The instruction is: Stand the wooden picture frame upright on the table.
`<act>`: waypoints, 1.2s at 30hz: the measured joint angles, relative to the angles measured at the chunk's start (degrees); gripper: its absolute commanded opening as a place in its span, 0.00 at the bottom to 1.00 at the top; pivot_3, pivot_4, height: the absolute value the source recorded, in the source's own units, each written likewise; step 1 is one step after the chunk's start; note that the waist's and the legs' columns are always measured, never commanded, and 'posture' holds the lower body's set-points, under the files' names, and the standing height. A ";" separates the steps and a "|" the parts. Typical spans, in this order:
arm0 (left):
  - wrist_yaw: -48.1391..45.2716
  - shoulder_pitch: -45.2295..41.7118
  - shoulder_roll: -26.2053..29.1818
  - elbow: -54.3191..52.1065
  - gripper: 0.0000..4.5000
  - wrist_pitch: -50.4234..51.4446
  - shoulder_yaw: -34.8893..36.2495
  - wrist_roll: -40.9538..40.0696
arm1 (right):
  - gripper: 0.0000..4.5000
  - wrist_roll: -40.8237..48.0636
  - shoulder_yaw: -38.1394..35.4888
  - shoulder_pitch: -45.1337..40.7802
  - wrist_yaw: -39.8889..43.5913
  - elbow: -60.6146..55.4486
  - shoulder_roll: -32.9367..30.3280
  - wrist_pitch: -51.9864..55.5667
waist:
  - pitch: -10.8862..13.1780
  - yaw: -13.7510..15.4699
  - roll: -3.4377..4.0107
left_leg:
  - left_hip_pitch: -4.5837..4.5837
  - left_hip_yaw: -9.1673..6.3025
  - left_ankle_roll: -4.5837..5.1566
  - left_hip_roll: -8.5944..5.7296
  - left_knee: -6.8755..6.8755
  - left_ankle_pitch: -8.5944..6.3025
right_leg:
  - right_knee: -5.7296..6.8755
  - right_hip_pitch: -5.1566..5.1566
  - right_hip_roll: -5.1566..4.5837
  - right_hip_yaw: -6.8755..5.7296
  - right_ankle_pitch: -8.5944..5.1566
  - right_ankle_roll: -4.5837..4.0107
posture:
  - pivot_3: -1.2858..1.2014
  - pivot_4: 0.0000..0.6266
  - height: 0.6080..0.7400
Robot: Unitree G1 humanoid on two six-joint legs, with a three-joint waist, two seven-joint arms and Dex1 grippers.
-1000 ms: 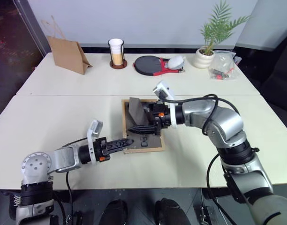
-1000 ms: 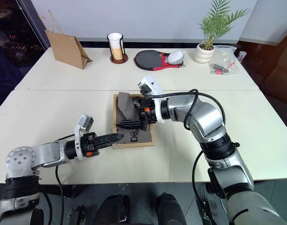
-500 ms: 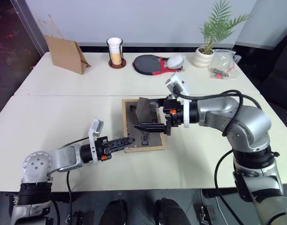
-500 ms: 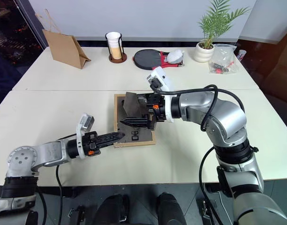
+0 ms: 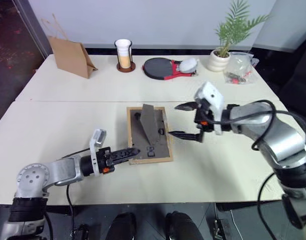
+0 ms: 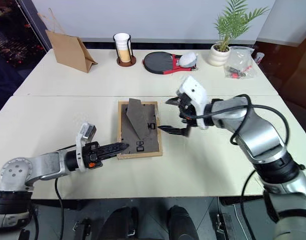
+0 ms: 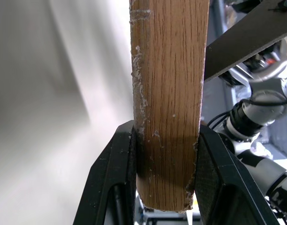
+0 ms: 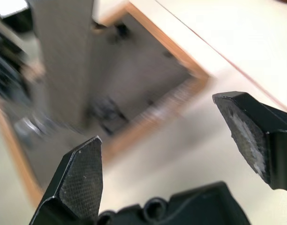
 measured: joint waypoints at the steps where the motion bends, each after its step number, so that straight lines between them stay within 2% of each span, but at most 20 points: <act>1: 0.08 0.02 0.70 0.00 0.22 -0.36 0.00 -0.75 | 0.99 -2.81 -0.16 0.07 0.33 1.37 -1.29 -4.90 | 0.00 -0.11 0.00 | 0.02 0.00 0.00 0.02 0.00 0.00 | 0.00 0.01 0.05 0.00 -0.01 -0.01 | 0.52 0.24 1.00; 3: 0.23 0.08 1.49 -0.02 0.22 -1.09 -0.12 -2.42 | 0.99 -11.78 0.49 0.02 -2.82 7.03 -2.06 -21.46 | 0.00 -0.23 0.00 | 0.12 0.07 0.00 0.02 0.02 0.00 | 0.02 0.07 0.16 0.05 -0.03 -0.06 | 0.52 0.24 1.00; 7: 0.63 0.01 2.39 -0.03 0.22 -1.95 -1.42 -4.92 | 0.99 -33.96 5.03 -1.37 -20.52 22.10 0.43 -55.50 | 0.00 -0.28 0.00 | 0.19 0.21 -0.05 0.02 0.04 0.03 | 0.03 0.08 0.30 0.18 -0.04 -0.07 | 0.52 0.24 1.00; 10: 0.62 -0.20 2.36 0.01 0.22 -2.55 -2.21 -5.18 | 0.99 -46.98 7.63 -2.52 -34.26 29.56 4.64 -70.27 | 0.01 -0.25 -0.01 | 0.18 0.22 -0.47 0.03 0.03 0.28 | 0.10 0.02 0.31 0.26 0.04 0.07 | 0.52 0.24 1.00; 16: 0.33 -0.68 2.33 0.00 0.22 -2.67 -2.24 -5.36 | 0.99 -63.30 10.94 -7.02 -52.14 37.88 10.32 -81.53 | 0.01 -0.18 -0.01 | 0.18 0.21 -0.56 0.05 0.04 0.33 | 0.14 0.02 0.30 0.26 0.04 0.08 | 0.52 0.24 1.00; 21: 0.24 -0.47 2.12 -0.38 0.22 -2.73 -2.25 -5.37 | 0.99 -68.27 12.56 -11.35 -57.43 42.22 13.10 -83.34 | 0.01 -0.16 -0.01 | 0.19 0.17 -0.56 0.05 0.05 0.33 | 0.15 0.06 0.28 0.25 0.04 0.08 | 0.52 0.24 1.00; 24: 0.23 -0.29 1.97 -1.26 0.22 -2.77 -2.27 -5.39 | 0.82 -69.55 14.01 -13.22 -58.74 44.55 14.44 -84.23 | 0.01 -0.17 -0.01 | 0.19 0.15 -0.56 0.06 0.04 0.33 | 0.15 0.07 0.28 0.24 0.05 0.09 | 0.52 0.24 1.00; 25: 0.22 -0.09 1.97 -1.37 0.22 -2.83 -2.26 -5.43 | 0.68 -69.76 14.39 -13.43 -58.99 45.02 14.73 -84.48 | 0.01 -0.17 -0.01 | 0.19 0.14 -0.56 0.06 0.04 0.33 | 0.15 0.07 0.27 0.24 0.05 0.10 | 0.52 0.24 1.00; 29: -1.30 1.87 1.89 -1.36 0.22 -3.66 -2.25 -7.03 | 0.29 -69.74 14.99 -13.46 -60.24 46.62 15.14 -85.36 | 0.01 -0.17 0.00 | 0.19 0.15 -0.55 0.05 0.05 0.33 | 0.16 0.08 0.18 0.24 0.05 0.10 | 0.52 0.24 1.00; 30: -1.82 2.33 1.80 -1.28 0.22 -3.87 -2.25 -7.59 | 0.24 -69.83 14.99 -13.84 -60.41 46.59 15.14 -85.58 | 0.01 -0.17 -0.01 | 0.21 0.14 -0.55 0.06 0.05 0.33 | 0.18 0.10 0.17 0.23 0.05 0.10 | 0.52 0.24 1.00; 31: -2.24 2.39 1.81 -1.28 0.22 -3.99 -2.25 -7.59 | 0.24 -69.89 15.02 -14.36 -60.39 46.81 15.15 -85.83 | 0.01 -0.21 -0.01 | 0.22 0.12 -0.54 0.06 0.05 0.32 | 0.18 0.11 0.20 0.22 0.05 0.10 | 0.52 0.24 1.00; 36: -2.99 3.03 5.07 -3.77 0.75 -3.80 -2.40 -5.97 | 0.24 -68.98 15.65 -14.91 -58.00 48.76 15.38 -86.45 | 0.00 -0.33 -0.03 | 0.31 0.06 -0.46 0.06 0.05 0.28 | 0.20 0.21 0.26 0.22 0.05 0.09 | 0.52 0.24 1.00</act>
